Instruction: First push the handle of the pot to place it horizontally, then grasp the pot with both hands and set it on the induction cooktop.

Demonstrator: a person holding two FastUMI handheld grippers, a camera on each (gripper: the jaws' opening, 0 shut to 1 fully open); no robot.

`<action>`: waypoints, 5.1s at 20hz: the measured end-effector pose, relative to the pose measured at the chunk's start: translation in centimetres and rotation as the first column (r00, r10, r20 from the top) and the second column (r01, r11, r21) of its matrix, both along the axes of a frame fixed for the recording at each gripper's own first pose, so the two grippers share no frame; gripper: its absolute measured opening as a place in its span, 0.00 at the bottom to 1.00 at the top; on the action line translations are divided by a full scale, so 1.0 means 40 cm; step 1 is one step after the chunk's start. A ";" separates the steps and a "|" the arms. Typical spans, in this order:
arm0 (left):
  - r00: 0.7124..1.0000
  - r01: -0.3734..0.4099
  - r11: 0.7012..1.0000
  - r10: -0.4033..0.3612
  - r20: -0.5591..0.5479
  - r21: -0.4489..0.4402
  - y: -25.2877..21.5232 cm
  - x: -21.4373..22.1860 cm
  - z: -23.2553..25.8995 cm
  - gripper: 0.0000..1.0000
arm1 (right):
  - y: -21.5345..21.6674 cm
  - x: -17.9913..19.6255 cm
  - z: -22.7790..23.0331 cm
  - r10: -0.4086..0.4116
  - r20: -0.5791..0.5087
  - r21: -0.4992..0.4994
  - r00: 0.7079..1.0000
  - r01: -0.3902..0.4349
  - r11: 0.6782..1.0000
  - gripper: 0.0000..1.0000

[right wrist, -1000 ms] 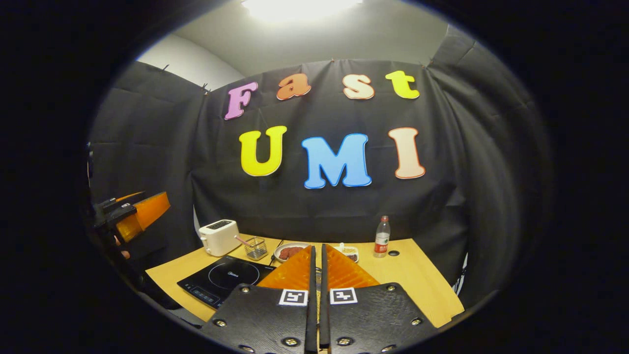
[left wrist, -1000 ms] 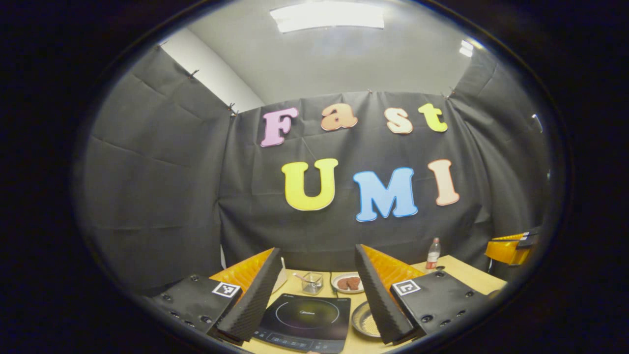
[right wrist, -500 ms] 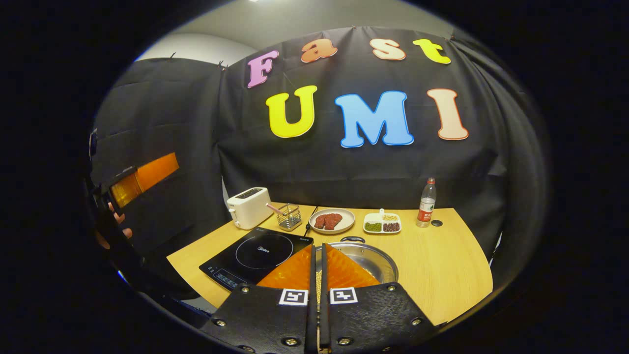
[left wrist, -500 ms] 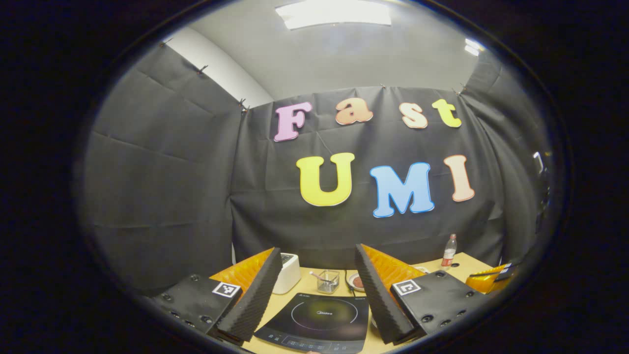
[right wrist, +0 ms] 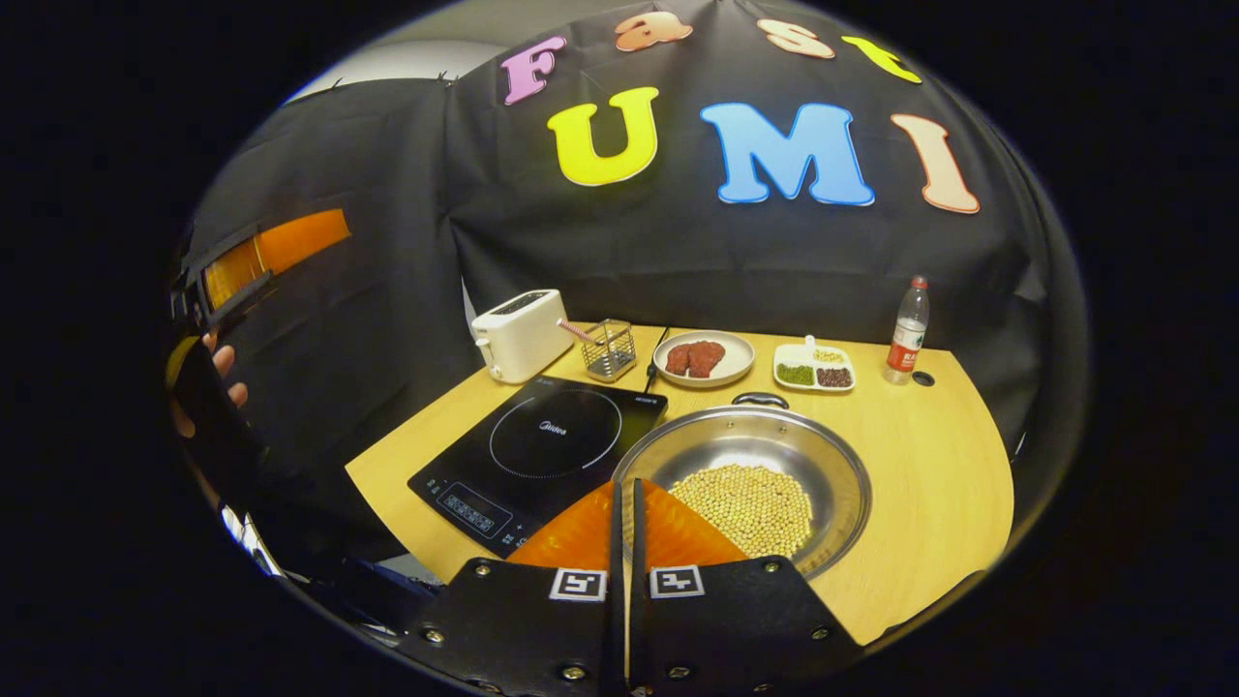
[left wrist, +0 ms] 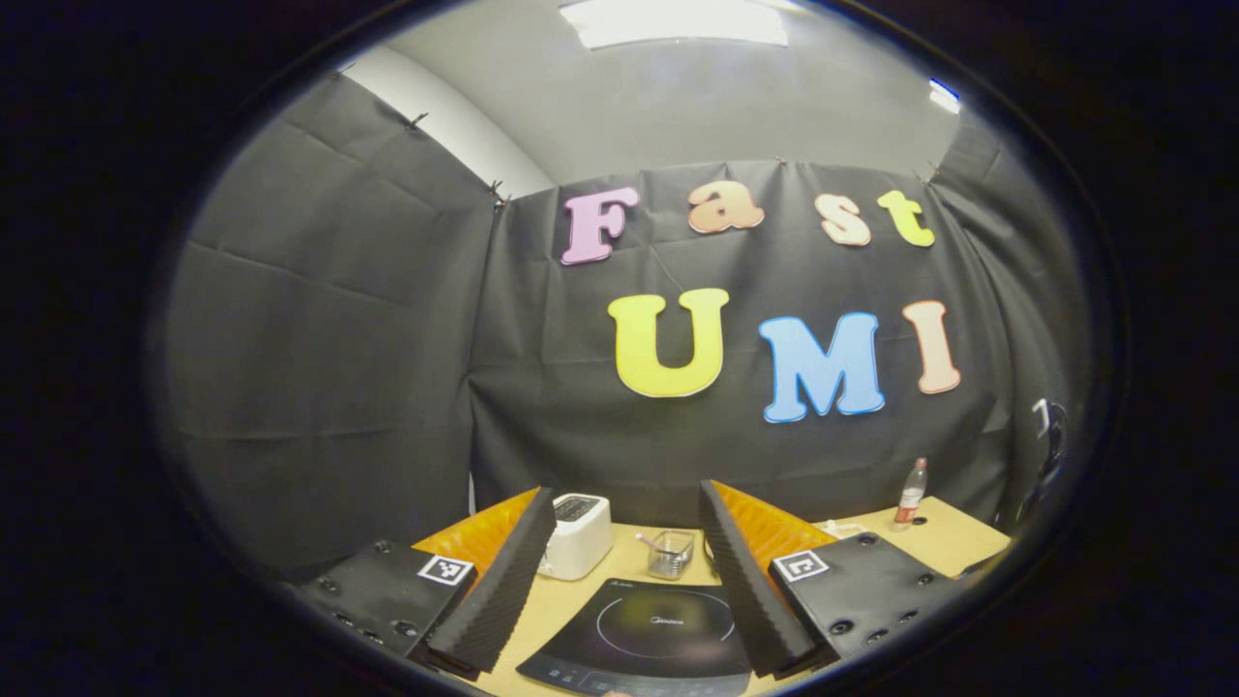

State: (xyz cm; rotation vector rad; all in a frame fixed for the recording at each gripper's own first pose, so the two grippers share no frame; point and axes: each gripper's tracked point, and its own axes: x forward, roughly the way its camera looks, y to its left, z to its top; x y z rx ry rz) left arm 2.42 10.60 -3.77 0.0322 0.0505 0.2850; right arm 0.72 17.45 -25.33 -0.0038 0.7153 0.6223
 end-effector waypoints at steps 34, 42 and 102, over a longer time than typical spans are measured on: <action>0.987 0.146 0.981 -0.154 -0.054 -0.129 0.043 0.293 -0.191 0.94 | 0.007 -0.103 -0.339 -0.036 -0.375 -0.248 0.926 -0.063 0.967 0.01; 0.973 0.218 0.964 -0.227 -0.046 -0.150 -0.026 0.339 -0.189 0.99 | -0.064 -0.094 -0.341 -0.122 -0.372 -0.293 0.920 0.009 0.956 0.01; 0.973 0.093 0.994 -0.102 -0.208 -0.054 -0.314 0.330 -0.287 0.99 | -0.625 0.326 -0.414 -0.365 -0.234 -0.413 0.901 0.248 0.877 0.01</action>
